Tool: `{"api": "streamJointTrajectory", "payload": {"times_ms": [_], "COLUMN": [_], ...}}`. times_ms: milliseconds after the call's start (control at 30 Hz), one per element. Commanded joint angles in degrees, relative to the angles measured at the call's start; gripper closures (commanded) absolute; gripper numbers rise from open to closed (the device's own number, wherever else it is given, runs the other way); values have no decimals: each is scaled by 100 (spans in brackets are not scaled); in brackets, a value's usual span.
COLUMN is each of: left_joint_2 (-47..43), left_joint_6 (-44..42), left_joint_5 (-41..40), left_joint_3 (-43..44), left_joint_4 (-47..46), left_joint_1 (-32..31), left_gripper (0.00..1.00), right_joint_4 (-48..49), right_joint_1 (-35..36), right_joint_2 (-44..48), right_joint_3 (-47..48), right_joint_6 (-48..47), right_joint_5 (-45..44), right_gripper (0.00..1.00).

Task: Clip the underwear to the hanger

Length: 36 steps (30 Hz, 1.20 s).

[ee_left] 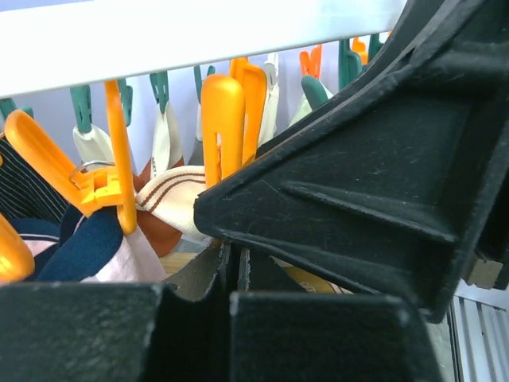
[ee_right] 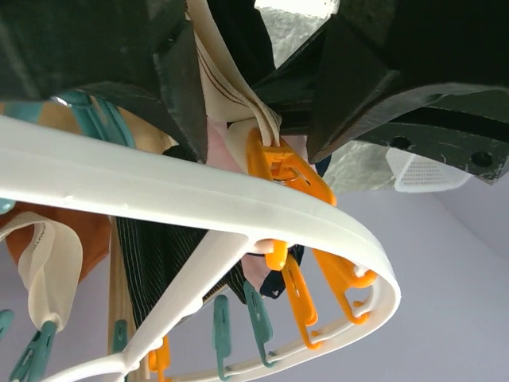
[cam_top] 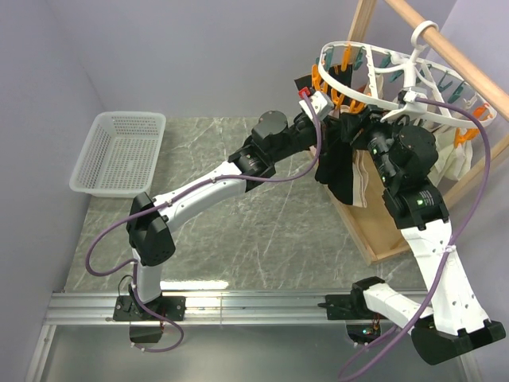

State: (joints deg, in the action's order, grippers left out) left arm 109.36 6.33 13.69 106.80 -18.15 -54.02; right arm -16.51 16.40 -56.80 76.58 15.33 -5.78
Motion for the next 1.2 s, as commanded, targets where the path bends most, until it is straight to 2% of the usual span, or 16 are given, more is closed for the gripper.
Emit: {"api": "streamJointTrajectory", "payload": {"times_ms": [0, 300, 467, 600, 733, 967, 1167], "left_joint_2": [-143, -249, -328, -363, -337, -301, -82], "left_joint_6": [-26, 18, 79, 219, 439, 562, 721], "left_joint_5": [2, 2, -42, -51, -69, -104, -139], "left_joint_3": [350, 122, -2, -54, -2, 7, 297], "left_joint_4": [-663, -593, -505, -417, -259, -127, -13], "left_joint_1": [-47, -47, -12, 76, 233, 445, 664], "left_gripper": [99, 85, 75, 73, 69, 46, 41], "right_joint_4": [-142, -19, -168, -501, -897, -1108, -1038], "right_joint_1": [30, 30, 38, 30, 30, 30, 30], "right_joint_2": [72, 327, 415, 503, 564, 705, 828], "right_joint_3": [15, -117, 23, 138, 174, 103, 77], "right_joint_6": [-74, -74, -136, -294, -469, -733, -733], "right_joint_5": [331, 561, 692, 1043, 1500, 1817, 2239], "right_gripper": [38, 27, 25, 22, 20, 19, 20]}}
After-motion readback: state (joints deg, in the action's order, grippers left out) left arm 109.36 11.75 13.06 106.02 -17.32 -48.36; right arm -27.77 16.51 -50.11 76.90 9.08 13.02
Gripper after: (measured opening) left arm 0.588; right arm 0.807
